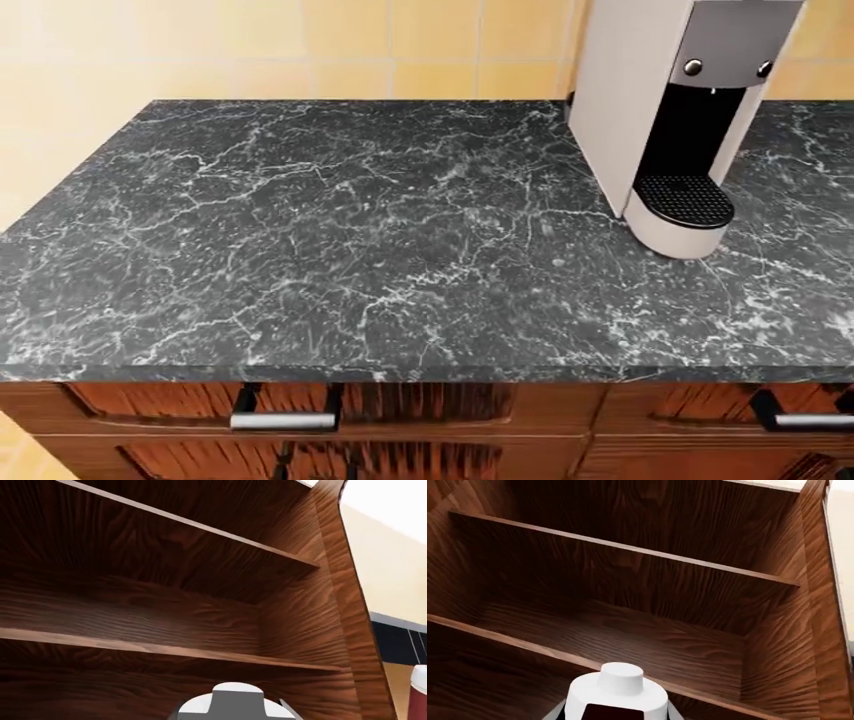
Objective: Pick and place the shaker into the drawer. Then close the cabinet.
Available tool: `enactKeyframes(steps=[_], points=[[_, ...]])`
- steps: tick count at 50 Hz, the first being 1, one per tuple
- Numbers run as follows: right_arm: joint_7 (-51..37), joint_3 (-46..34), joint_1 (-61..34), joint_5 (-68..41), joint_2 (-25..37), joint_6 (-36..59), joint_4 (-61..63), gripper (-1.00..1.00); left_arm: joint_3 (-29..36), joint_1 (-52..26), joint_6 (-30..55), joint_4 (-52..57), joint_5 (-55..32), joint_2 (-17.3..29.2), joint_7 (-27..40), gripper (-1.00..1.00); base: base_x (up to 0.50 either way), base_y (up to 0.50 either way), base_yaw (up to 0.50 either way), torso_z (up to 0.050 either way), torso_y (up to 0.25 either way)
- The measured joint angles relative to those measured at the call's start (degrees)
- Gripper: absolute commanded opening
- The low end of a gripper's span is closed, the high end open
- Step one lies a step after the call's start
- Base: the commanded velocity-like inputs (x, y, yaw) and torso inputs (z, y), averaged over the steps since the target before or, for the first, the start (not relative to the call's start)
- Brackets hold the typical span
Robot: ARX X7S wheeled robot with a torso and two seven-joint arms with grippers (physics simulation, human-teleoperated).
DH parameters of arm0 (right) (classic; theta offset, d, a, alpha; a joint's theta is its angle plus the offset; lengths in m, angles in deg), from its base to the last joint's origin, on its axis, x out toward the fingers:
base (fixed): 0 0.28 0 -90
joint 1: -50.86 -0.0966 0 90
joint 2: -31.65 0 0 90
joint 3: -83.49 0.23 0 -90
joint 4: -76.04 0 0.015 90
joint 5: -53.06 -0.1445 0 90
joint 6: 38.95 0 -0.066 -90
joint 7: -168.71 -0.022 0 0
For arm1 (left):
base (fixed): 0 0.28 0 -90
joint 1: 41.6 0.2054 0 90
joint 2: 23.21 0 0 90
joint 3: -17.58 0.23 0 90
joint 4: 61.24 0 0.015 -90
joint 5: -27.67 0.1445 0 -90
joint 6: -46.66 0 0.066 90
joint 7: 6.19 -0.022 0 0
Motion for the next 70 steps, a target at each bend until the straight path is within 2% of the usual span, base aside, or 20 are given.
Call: enactKeyframes(steps=[8, 12, 16, 25, 31, 37, 45, 54, 61, 70], points=[[0.23, -0.08, -0.02, -0.22, 0.01, -0.51, -0.96, -1.0, 0.92, 1.01, 0.42, 1.55, -1.6, 0.38, 0.41, -1.0, -0.31, 0.0, 0.0, 0.0, 0.0], [1.63, -0.58, 3.61, 0.04, 0.11, 3.27, 4.84, -1.0, 1.1, 6.6, 4.58, 10.43, -3.8, 1.24, 2.94, -1.0, 0.0, 0.0, 0.0, 0.0, 0.0], [3.67, -1.19, 11.66, 0.97, 0.32, 11.26, 17.7, -1.0, 0.84, 17.14, 10.77, 25.2, -7.36, 2.74, 7.33, -1.0, 0.0, 0.0, 0.0, 0.0, 0.0], [6.9, -2.5, 36.03, 4.96, 0.73, 32.06, 53.05, -1.0, -1.53, 48.33, 22.41, 58.96, -16.2, 6.33, 17.92, -1.0, 0.0, 0.0, 0.0, 0.0, 0.0], [8.54, -3.34, 49.7, 8.67, -0.03, 40.99, 70.31, -1.0, -2.89, 65.77, 26.08, 74.78, -19.75, 8.63, 22.54, -1.0, 0.0, 0.0, 0.0, 0.0, 0.0], [8.58, -3.55, 60.6, 9.98, -0.83, 45.92, 82.2, -1.0, -4.12, 79.22, 27.65, 85.51, -22.01, 11.05, 24.79, -1.0, 0.0, 0.0, 0.0, 0.0, 0.001], [7.74, -3.63, 72.44, 9.94, -1.34, 49.19, 92.72, -1.0, -4.42, 93.13, 26.47, 93.5, -22.03, 14.06, 24.56, -1.0, 0.0, 0.0, 0.0, 0.0, 0.0], [5.45, -2.52, 82.99, 7.49, -1.6, 50.21, 100.17, -1.0, -2.85, 105.01, 21.66, 96.46, -18.27, 16.27, 22.37, -1.0, 0.0, 0.0, 0.0, 0.0, 0.001], [3.01, -1.26, 89.19, 4.5, -1.67, 48.88, 102.85, -1.0, -2.44, 109.65, 18.98, 97.26, -16.34, 17.18, 21.55, -1.0, -0.02, -0.06, 0.0, 0.0, 0.001], [0.51, -0.26, 94.88, 0.56, -1.75, 46.6, 104.39, -1.0, -3.91, 110.9, 17.37, 99.63, -15.88, 17.58, 22.33, -1.0, -0.15, -0.5, 0.0, 0.002, 0.0]])
